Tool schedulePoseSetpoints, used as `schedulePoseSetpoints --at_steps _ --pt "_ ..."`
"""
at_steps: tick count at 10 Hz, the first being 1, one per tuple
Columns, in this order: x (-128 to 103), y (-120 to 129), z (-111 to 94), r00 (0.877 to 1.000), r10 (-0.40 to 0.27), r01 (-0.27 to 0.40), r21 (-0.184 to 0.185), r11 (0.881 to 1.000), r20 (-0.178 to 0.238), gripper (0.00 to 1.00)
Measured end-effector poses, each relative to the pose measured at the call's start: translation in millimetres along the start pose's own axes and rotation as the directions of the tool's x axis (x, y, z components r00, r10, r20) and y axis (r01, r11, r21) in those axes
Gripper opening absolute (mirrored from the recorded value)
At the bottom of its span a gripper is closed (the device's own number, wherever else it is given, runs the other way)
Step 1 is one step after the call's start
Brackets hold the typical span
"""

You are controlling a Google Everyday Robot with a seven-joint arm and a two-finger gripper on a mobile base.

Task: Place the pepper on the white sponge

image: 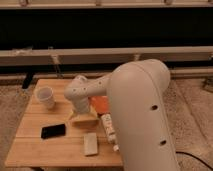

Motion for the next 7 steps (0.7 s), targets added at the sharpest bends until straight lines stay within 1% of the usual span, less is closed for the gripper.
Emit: schedulePoseSetpoints --at_steps 3,4,5,7 --pt "-17.7 7.1 -6.7 0.999 -0.03 0.03 0.005 1.0 0.016 0.86" --pt "-27.3 12.4 -9.0 0.999 -0.045 0.045 0.007 0.999 0.025 0.86" --pt "-32.9 22.6 -10.9 0.998 -0.062 0.062 0.004 0.998 0.029 0.86" --pt "-44.0 34.0 -12.2 0.996 -0.084 0.084 0.001 0.996 0.034 0.86"
